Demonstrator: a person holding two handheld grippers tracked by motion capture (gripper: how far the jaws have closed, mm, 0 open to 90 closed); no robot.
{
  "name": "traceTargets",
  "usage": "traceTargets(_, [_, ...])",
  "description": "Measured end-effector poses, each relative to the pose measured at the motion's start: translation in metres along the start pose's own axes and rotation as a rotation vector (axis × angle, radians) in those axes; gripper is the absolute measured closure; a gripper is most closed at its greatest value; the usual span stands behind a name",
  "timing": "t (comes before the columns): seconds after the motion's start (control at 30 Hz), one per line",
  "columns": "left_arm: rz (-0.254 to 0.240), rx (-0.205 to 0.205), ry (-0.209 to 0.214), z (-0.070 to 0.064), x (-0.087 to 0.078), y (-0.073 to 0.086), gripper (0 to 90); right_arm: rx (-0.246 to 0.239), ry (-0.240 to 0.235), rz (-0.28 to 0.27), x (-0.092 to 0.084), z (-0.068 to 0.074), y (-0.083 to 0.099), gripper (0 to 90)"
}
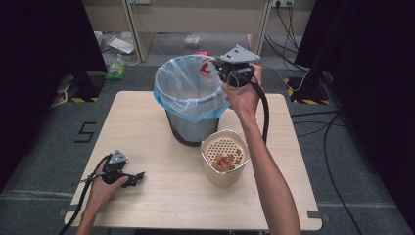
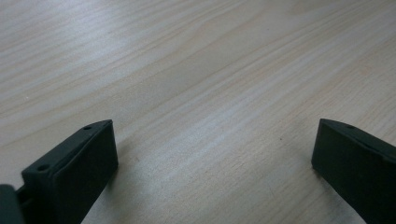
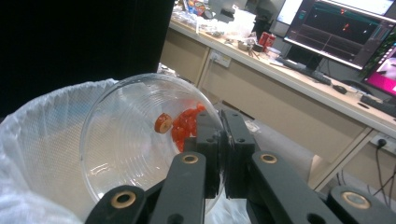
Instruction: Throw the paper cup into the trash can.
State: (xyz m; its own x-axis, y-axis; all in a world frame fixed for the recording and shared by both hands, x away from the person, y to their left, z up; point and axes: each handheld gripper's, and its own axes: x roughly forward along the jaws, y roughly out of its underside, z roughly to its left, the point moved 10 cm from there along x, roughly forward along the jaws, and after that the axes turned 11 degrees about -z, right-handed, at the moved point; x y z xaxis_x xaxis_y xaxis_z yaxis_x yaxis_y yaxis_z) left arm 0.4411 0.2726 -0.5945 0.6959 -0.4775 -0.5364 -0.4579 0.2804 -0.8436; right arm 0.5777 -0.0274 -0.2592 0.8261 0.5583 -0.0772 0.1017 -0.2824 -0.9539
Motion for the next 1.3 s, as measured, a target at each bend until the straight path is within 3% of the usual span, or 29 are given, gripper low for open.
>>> traceTargets(0.27, [0.000, 0.000, 0.000, 0.000, 0.000, 0.000, 0.0, 0.013, -0.025, 0.054, 0.026, 0.012, 0.008, 86.2])
traceTargets(0.47, [0.000, 0.000, 0.000, 0.000, 0.000, 0.000, 0.0, 0.068, -0.029, 0.068, 0.033, 0.013, 0.012, 74.1])
traceTargets(0.53, [0.000, 0.000, 0.000, 0.000, 0.000, 0.000, 0.0, 0.066, -0.018, 0.061, 0.031, 0.010, 0.011, 72.2])
traceTargets(0.77, [0.000, 0.000, 0.000, 0.000, 0.000, 0.000, 0.0, 0.074, 0.002, 0.068, 0.012, -0.006, 0.013, 68.5])
traceTargets(1.03, [0.000, 0.000, 0.000, 0.000, 0.000, 0.000, 0.0, 0.074, 0.015, 0.072, -0.023, -0.025, 0.020, 62.4])
traceTargets(1.3, [0.001, 0.000, -0.001, 0.000, 0.000, 0.000, 0.0, 0.072, 0.032, 0.114, -0.058, -0.040, 0.048, 58.1])
